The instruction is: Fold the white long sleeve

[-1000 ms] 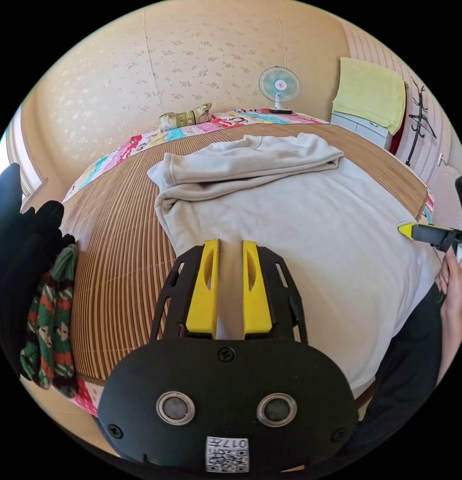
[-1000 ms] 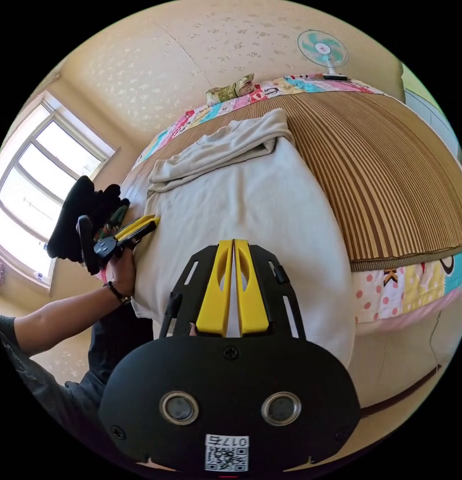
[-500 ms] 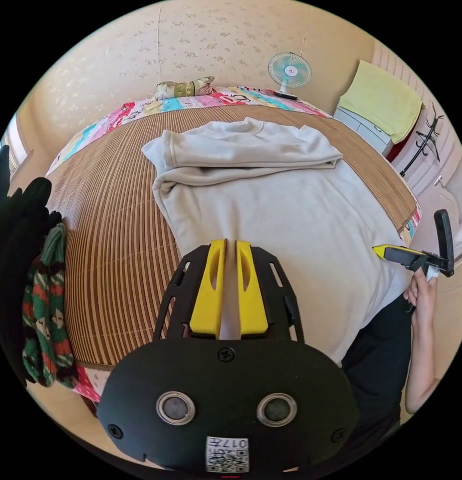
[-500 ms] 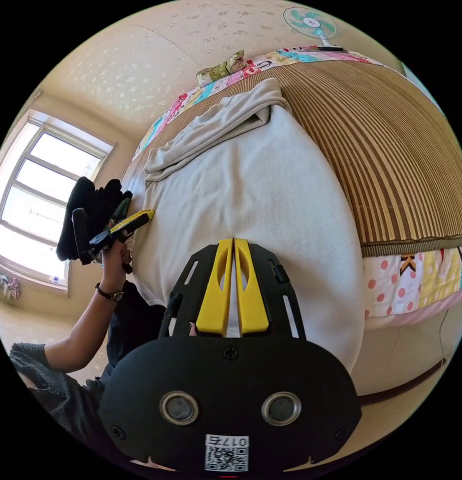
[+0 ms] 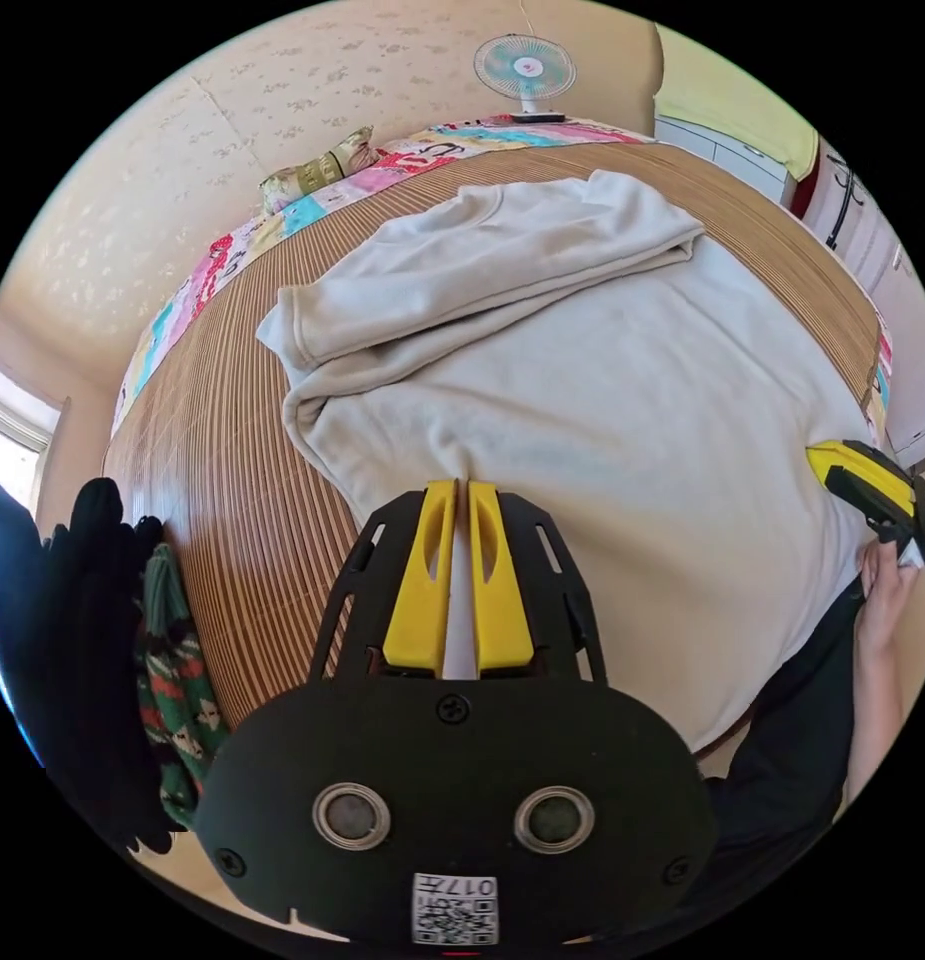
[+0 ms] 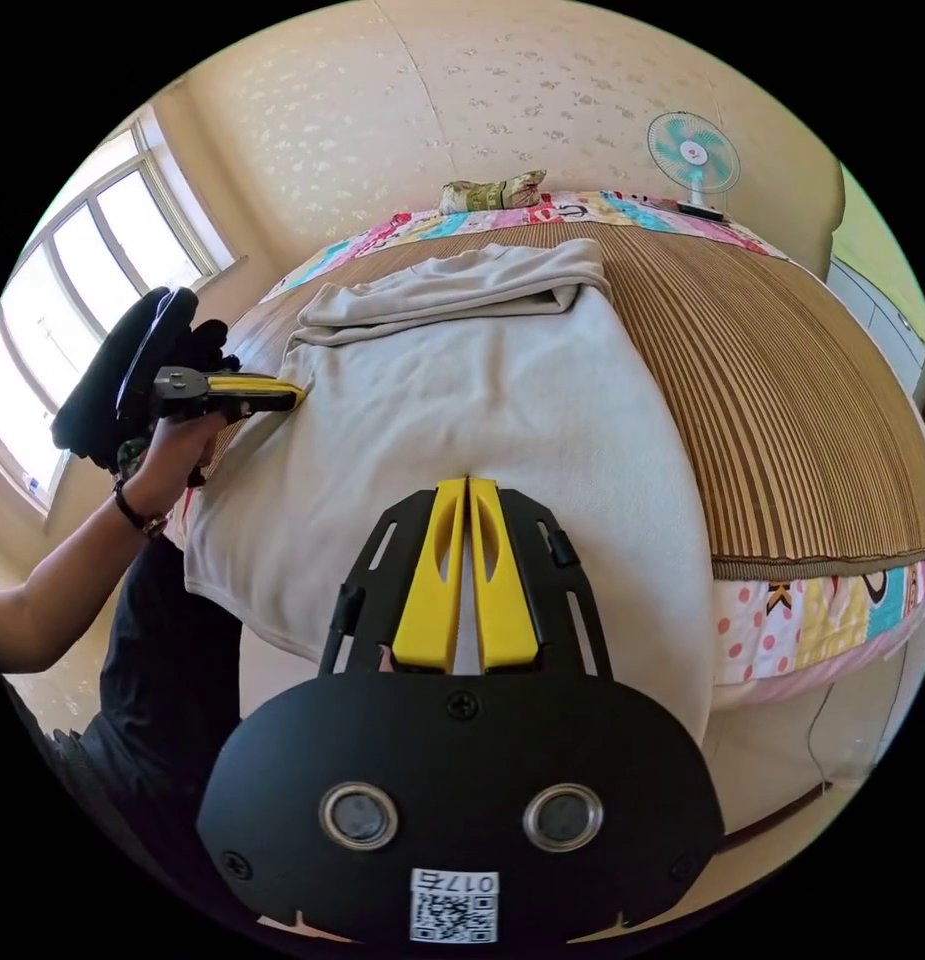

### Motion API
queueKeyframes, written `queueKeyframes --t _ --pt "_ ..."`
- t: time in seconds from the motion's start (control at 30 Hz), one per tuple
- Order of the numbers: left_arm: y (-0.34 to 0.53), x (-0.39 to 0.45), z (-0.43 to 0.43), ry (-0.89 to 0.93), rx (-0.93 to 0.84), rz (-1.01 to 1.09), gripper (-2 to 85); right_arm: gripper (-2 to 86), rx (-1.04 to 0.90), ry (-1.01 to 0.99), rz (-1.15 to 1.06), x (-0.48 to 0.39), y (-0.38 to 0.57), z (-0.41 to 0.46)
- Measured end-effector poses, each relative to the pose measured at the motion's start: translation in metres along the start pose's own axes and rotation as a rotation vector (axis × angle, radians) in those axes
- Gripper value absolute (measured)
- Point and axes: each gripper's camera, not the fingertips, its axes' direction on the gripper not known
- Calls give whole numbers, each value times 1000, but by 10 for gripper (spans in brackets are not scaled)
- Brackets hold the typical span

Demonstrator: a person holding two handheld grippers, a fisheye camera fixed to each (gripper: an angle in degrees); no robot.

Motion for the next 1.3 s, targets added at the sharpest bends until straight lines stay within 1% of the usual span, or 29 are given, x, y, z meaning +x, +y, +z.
queueKeyframes --t 0.13,0.2,0.23,0.27,0.3,0.33,0.37,0.4,0.47,0.5,0.57,0.6,0.67,0.8,0.87,0.93,0.97,1.0,1.03,1.17,1.3 --pt "-6 -35 -16 84 20 -17 26 5 19 -5 -3 -7 8 4" --pt "5 -55 -37 146 -11 -41 26 6 24 0 -1 -11 11 5" --pt "24 -66 -61 222 15 -32 18 6 27 1 3 -13 13 6" --pt "54 -77 -91 320 98 -20 4 6 29 1 6 -14 14 7" --pt "72 -82 -106 365 147 -23 3 6 32 1 9 -16 16 8" --pt "109 -93 -130 429 223 -40 1 6 33 3 10 -19 17 9" --pt "144 -102 -145 458 251 -68 5 6 32 5 9 -20 18 9" --pt "159 -106 -150 463 245 -81 7 6 31 10 6 -23 19 10" --pt "209 -116 -154 459 165 -119 49 6 30 18 4 -28 20 12" --pt "218 -118 -152 463 139 -131 58 6 31 23 3 -31 21 13" --pt "239 -126 -141 528 36 -158 93 6 33 30 2 -36 23 15" --pt "242 -129 -137 554 8 -169 99 6 33 33 -1 -39 23 16" --pt "242 -138 -121 684 -81 -212 118 6 36 32 -2 -42 24 17" --pt "219 -151 -109 774 -88 -238 126 6 50 13 18 -47 27 20" --pt "194 -156 -98 846 -108 -236 118 6 56 15 22 -51 28 21" --pt "178 -158 -87 888 -159 -261 81 6 59 31 15 -59 28 23" --pt "169 -159 -86 922 -155 -259 37 6 60 35 13 -61 28 24" --pt "166 -158 -88 938 -142 -253 15 7 62 43 9 -64 28 25" --pt "160 -158 -94 948 -118 -248 4 7 64 50 4 -68 27 25" --pt "149 -146 -118 869 -114 -180 -9 5 71 80 -5 -81 26 27" --pt "156 -153 -134 855 -85 -198 -9 5 71 156 -37 -101 22 30"
